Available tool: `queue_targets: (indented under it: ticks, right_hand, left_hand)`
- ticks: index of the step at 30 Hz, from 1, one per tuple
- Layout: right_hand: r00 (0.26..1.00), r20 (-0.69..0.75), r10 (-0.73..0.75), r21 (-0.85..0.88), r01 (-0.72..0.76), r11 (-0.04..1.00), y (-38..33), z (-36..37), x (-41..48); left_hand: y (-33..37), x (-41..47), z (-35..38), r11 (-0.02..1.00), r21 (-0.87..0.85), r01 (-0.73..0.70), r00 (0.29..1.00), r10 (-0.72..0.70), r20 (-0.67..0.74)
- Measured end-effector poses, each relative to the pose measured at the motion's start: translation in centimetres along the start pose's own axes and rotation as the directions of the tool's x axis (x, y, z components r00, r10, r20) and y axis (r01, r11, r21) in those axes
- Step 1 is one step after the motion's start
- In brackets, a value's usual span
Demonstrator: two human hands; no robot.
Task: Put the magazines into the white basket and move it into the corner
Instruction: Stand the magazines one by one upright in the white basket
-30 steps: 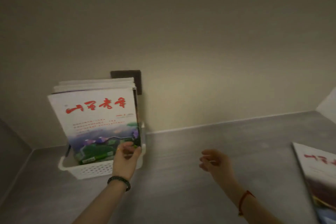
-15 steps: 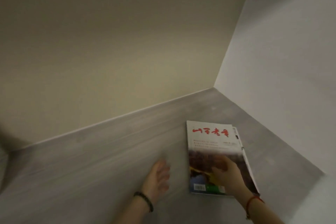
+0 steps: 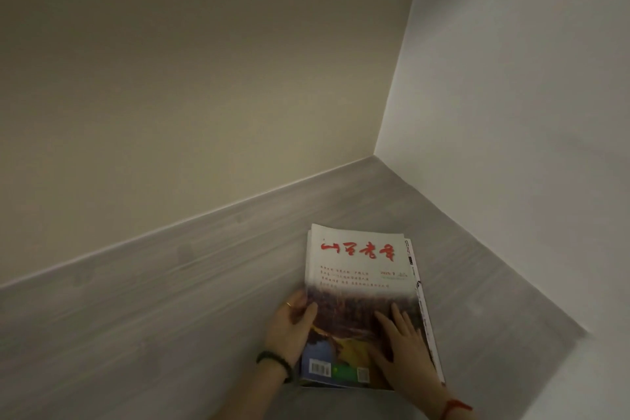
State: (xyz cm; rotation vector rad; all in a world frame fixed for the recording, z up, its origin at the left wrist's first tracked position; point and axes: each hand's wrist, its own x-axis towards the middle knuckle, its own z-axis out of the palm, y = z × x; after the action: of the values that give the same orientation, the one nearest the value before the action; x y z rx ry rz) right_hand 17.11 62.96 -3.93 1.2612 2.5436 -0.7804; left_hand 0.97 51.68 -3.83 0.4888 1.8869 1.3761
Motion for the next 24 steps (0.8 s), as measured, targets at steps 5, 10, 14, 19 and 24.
queue_targets:
  ticks: [5,10,14,19,24]
  right_hand:
    - [1.0,0.008,-0.007,0.018,0.007,1.0,-0.1,-0.2,-0.1]
    - [0.956,-0.284,0.069,0.396,0.051,0.917,-0.1,-2.3,0.5]
    - [0.94,-0.315,0.131,0.688,0.131,0.714,-1.9,-5.3,2.1]
    - [0.986,-0.162,0.024,0.789,0.115,0.604,-8.1,-7.6,2.9]
    - [0.959,-0.163,-0.233,0.761,0.273,0.588,-19.7,-6.2,0.3]
  left_hand:
    - [1.7,1.0,1.3,0.994,0.102,0.049,0.992,-0.06,0.109]
    - [2.9,0.6,0.8,0.992,-0.123,-0.015,0.994,0.028,0.107]
    - [3.7,-0.4,-2.8,0.912,-0.398,-0.099,0.987,0.14,0.076]
    - [4.7,-2.5,-10.5,0.846,-0.504,-0.174,0.984,0.168,-0.059]
    - [4.1,-6.9,-21.6,0.862,-0.414,-0.292,0.933,0.161,-0.322]
